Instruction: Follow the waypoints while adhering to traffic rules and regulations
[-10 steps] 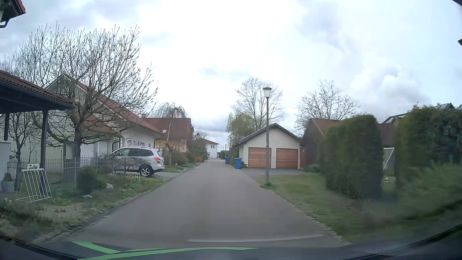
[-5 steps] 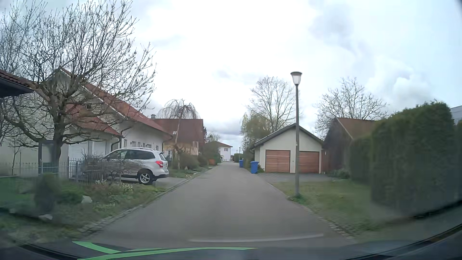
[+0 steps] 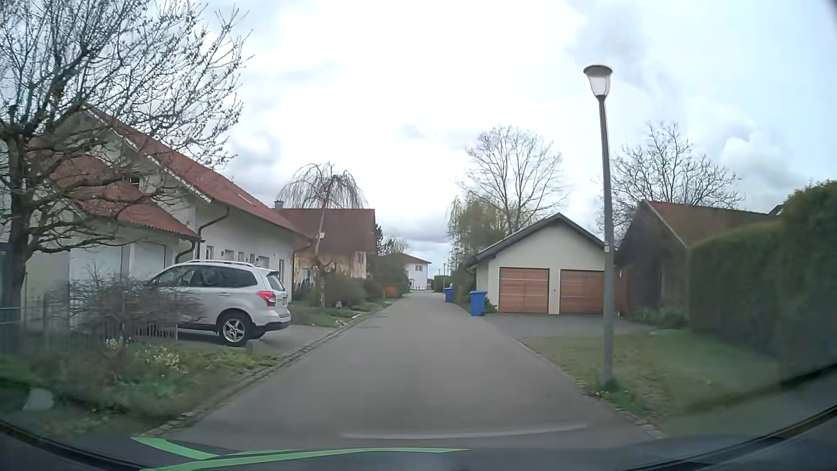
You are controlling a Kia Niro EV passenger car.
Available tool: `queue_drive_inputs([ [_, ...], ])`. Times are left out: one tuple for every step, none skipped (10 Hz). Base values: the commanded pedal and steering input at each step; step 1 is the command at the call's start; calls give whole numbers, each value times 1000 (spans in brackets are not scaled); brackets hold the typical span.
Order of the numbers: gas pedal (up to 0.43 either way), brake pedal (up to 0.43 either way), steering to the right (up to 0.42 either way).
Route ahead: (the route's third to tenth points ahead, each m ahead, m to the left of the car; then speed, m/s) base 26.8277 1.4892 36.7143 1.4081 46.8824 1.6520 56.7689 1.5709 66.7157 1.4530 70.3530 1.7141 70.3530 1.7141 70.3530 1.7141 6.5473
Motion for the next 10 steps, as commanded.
queue_drive_inputs([
  [169, 0, -6],
  [169, 0, -1],
  [157, 0, 5],
  [157, 0, 5],
  [150, 0, 5],
  [150, 0, 5],
  [150, 0, 5],
  [138, 0, 4],
  [138, 0, 4],
  [138, 0, 4],
])
